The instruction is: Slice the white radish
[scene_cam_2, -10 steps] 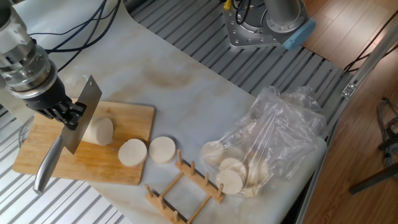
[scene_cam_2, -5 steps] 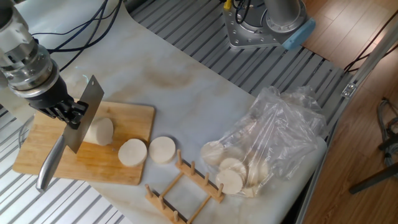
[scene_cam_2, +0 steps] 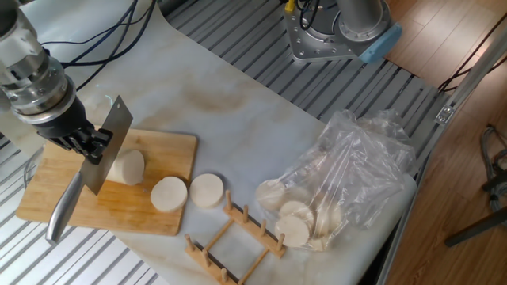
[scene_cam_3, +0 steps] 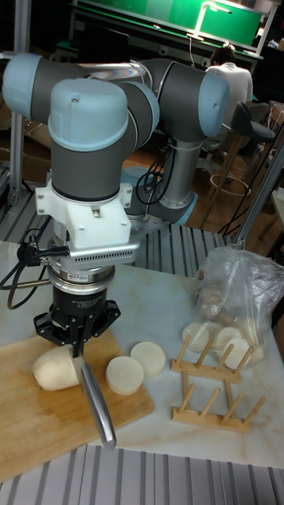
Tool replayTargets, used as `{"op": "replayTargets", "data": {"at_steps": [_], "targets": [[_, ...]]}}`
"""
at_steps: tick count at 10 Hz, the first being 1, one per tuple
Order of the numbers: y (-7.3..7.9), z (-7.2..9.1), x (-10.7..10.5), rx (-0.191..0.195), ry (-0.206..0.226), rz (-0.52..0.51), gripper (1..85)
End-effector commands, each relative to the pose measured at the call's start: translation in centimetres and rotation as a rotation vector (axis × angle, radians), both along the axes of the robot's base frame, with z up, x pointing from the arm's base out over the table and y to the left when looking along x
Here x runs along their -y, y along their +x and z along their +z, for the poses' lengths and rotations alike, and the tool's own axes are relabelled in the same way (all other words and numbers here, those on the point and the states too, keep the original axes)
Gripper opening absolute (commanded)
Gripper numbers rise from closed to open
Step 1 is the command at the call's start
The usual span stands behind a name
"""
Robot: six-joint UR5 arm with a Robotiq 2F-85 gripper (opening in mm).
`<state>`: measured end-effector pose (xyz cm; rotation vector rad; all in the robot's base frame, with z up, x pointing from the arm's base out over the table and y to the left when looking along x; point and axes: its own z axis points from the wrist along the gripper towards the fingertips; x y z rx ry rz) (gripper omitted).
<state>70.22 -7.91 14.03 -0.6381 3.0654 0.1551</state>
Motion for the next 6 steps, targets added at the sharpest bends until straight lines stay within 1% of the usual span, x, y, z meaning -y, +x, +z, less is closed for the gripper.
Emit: {"op": "replayTargets", "data": {"at_steps": [1, 6], "targets": [[0.28, 0.28, -0.32, 0.004, 0.011, -0.008, 1.3], [0.25, 0.26, -0.18, -0.002, 0.003, -0.010, 1.3]]}}
